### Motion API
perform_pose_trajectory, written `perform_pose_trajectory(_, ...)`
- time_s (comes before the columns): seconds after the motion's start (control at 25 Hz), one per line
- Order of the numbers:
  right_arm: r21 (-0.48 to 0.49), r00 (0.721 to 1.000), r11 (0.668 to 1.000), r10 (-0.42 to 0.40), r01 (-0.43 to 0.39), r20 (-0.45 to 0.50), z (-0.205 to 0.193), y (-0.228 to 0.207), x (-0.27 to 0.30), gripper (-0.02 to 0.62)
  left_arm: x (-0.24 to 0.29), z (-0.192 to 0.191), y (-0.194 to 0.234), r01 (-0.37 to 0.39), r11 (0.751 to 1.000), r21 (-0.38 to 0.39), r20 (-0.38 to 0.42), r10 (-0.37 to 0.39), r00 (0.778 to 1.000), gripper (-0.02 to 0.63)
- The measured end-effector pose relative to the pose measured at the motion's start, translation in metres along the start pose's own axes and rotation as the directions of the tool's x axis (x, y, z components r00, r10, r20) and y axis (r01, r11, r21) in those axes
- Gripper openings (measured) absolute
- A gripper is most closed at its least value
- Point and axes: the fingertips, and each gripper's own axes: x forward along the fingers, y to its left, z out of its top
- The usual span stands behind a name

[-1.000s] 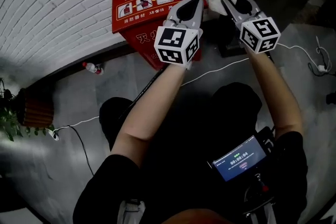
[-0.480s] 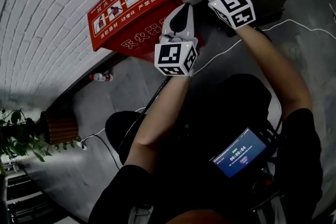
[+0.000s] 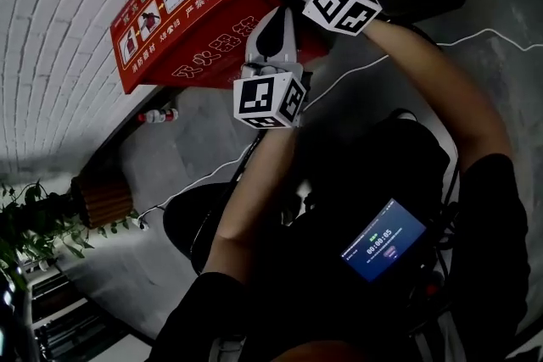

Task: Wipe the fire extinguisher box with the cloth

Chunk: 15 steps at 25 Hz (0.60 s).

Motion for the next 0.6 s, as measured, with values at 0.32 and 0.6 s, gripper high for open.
perform_pose_trajectory(0.32, -0.129, 0.999, 0.99, 0.048, -0.051, -0.024, -0.017, 0.02, 0.01, 0.087, -0.002, -0.026, 0.008, -0.02, 1.0, 0.005, -0.033, 0.02, 0.999, -0.002)
perform_pose_trajectory(0.6, -0.197, 0.987, 0.973, 0.101, -0.125, -0.124, -0.056, 0.05, 0.014, 0.086, -0.006, -0.056, 0.011, -0.022, 0.999, -0.031, -0.06, 0.02, 0.998, 0.0)
